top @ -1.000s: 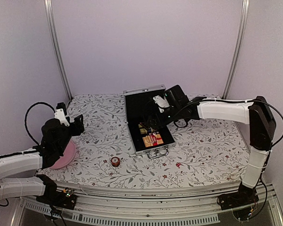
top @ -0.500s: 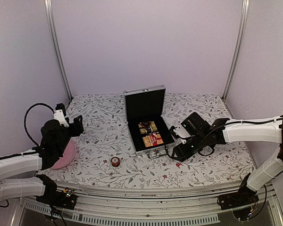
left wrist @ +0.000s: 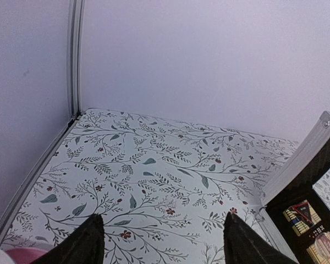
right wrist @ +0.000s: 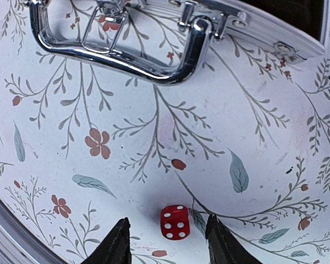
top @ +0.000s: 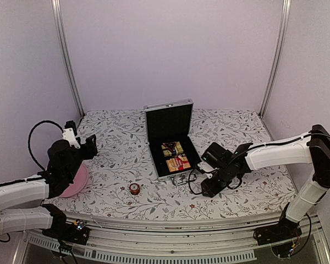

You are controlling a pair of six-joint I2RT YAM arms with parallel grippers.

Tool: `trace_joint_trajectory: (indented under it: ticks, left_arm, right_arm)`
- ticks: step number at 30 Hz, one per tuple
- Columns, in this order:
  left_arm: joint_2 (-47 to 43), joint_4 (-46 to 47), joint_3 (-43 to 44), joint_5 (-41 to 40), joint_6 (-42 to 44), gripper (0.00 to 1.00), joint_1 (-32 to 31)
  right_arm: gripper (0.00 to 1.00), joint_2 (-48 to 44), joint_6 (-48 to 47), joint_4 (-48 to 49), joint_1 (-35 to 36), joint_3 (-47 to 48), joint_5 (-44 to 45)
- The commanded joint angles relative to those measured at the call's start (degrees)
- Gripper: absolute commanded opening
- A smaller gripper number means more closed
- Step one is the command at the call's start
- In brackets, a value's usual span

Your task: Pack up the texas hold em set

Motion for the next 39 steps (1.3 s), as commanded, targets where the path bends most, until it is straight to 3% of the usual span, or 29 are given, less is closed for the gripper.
trace_joint_trajectory:
  ticks: [1, 17, 23, 27, 30, 33, 39]
  left_arm:
    - [-0.4, 0.8, -0.5, -0.5, 0.4, 0.74, 0.6]
    - [-0.2, 0.9, -0.6, -0.5, 0.5, 0.74, 0.6]
    - [-0.2, 0.9, -0.6, -0.1, 0.5, 0.75, 0.6]
    - [-0.3, -1.0, 1.0, 4.6, 0.7, 0.72, 0.3]
    - [-0.3, -4.6, 4.6, 8.7, -1.3, 0.67, -3.4]
    - [0.6, -9.4, 10.0, 7.6, -6.6, 0.66, -11.2]
    - [8.8, -12.6, 16.9, 11.2, -22.9, 0.68, -21.7]
  right_arm:
    - [0.44, 2.2, -0.3, 0.5, 1.0, 2.3, 1.2]
    - [0.28, 3.1, -0.2, -0.8, 1.5, 2.1, 3.4]
    - [0.15, 2.9, 0.3, -1.5, 1.5, 2.1, 4.4]
    - [0.10, 0.8, 1.1, -1.6, 1.5, 2.1, 5.1]
    - [0.09, -0.8, 2.0, -1.6, 1.4, 3.1, 7.2]
    - [0.08, -2.1, 3.0, -1.2, 0.8, 4.2, 8.6]
    - [0.07, -3.4, 4.3, 2.6, -4.2, 2.8, 6.1]
